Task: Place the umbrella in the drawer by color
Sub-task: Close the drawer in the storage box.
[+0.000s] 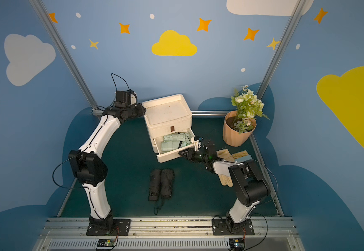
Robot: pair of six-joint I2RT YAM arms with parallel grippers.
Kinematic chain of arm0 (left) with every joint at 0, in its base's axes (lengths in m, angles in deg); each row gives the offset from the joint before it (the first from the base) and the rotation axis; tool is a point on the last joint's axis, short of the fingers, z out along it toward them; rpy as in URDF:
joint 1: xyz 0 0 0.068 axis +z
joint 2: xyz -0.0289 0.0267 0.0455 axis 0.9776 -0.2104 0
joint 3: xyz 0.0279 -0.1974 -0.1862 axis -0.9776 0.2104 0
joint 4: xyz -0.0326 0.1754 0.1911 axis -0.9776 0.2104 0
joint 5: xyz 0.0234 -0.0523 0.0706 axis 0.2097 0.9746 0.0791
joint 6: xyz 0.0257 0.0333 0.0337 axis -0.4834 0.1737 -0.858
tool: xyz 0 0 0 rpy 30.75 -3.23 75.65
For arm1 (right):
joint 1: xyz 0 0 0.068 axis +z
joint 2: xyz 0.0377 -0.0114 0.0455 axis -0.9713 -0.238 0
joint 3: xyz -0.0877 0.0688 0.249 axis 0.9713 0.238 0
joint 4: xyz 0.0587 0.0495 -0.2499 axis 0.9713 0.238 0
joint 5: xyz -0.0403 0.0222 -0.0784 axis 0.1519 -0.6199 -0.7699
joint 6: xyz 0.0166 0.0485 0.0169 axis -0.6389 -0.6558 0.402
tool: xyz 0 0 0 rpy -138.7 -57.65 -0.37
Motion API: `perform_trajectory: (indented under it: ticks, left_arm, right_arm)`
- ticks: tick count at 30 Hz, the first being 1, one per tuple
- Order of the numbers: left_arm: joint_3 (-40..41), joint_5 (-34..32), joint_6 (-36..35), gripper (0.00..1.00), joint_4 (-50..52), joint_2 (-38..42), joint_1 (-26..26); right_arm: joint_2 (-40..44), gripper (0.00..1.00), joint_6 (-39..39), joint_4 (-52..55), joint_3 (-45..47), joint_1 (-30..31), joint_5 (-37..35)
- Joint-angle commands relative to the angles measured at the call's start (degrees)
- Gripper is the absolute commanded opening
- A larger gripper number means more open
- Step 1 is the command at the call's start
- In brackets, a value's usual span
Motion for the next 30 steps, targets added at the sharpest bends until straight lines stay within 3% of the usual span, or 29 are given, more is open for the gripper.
perform_trajectory:
  ticks: [1, 20, 30]
  left_arm:
    - [1.39, 3.2, -2.44, 0.25, 1.74, -0.21, -1.8]
    - [1.37, 2.39, -4.18, 0.25, 2.19, -0.07, -3.03]
    - [2.03, 2.67, -3.43, 0.24, 1.43, -0.04, -3.78]
  right_arm:
    - [-1.34, 0.37, 0.24, -4.17, -2.75, 0.33, -2.94]
    - [-0.02, 0.32, 0.79, -7.04, -5.89, -0.5, -7.75]
    - [-6.4, 0.29, -1.29, -9.04, -10.49, 0.68, -8.44]
